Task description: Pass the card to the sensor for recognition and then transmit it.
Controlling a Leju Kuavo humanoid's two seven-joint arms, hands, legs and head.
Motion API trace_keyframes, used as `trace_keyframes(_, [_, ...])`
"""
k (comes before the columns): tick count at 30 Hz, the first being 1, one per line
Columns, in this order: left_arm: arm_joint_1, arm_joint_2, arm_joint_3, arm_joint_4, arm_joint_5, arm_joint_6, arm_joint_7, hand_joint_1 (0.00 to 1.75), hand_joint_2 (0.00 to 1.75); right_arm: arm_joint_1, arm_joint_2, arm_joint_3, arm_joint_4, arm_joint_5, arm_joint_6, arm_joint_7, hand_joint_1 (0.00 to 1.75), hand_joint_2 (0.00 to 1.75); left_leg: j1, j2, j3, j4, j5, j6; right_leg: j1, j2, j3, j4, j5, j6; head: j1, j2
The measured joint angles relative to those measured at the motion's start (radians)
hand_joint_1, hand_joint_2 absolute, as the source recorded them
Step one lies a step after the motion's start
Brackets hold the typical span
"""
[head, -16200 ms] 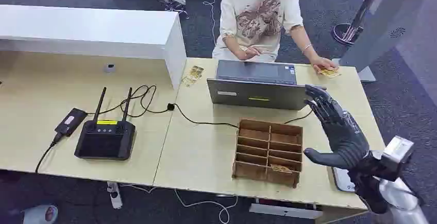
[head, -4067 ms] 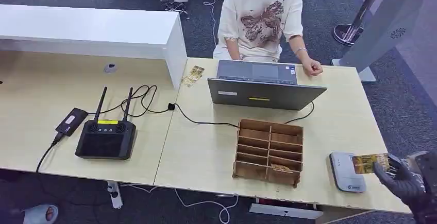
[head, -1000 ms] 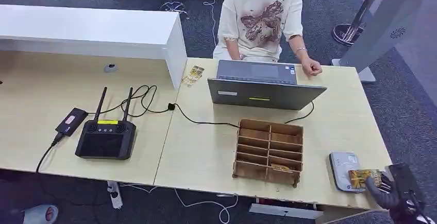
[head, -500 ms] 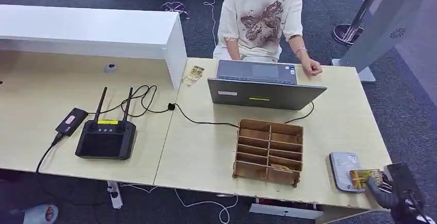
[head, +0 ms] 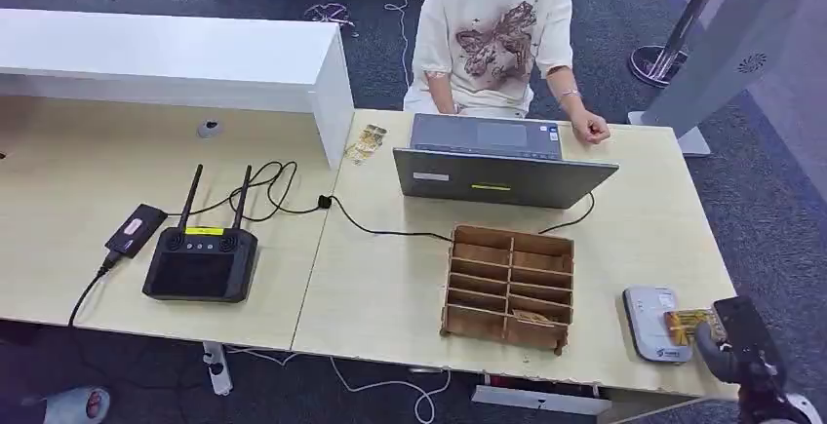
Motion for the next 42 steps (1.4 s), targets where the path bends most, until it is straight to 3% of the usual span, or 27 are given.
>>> trace_keyframes(12, [-0.001, -0.004, 0.000, 0.000, 0.002, 0.003, -0.001, 0.00, 0.00, -0.006, 0.005, 0.002, 0.000, -0.030, 0.019, -0.013, 1.75, 1.75, 0.000, 0.000, 0.000, 0.000, 0.000, 0.000, 0.000, 0.000, 0.000, 0.000, 0.000, 0.000, 0.000, 0.000])
trace_keyframes(20, [-0.001, -0.004, 0.000, 0.000, 0.004, 0.005, -0.004, 0.00, 0.00, 0.002, 0.008, -0.026, -0.017, -0.189, 0.108, -0.044, 1.75, 1.75, 0.000, 0.000, 0.000, 0.000, 0.000, 0.000, 0.000, 0.000, 0.000, 0.000, 0.000, 0.000, 0.000, 0.000])
trace_keyframes(42, [-0.002, -0.004, 0.000, 0.000, 0.018, 0.005, -0.021, 0.00, 0.00, 0.023, -0.021, -0.105, -0.149, -0.409, 0.203, -0.061, 1.75, 1.75, 0.000, 0.000, 0.000, 0.000, 0.000, 0.000, 0.000, 0.000, -0.001, 0.000, 0.000, 0.000, 0.000, 0.000])
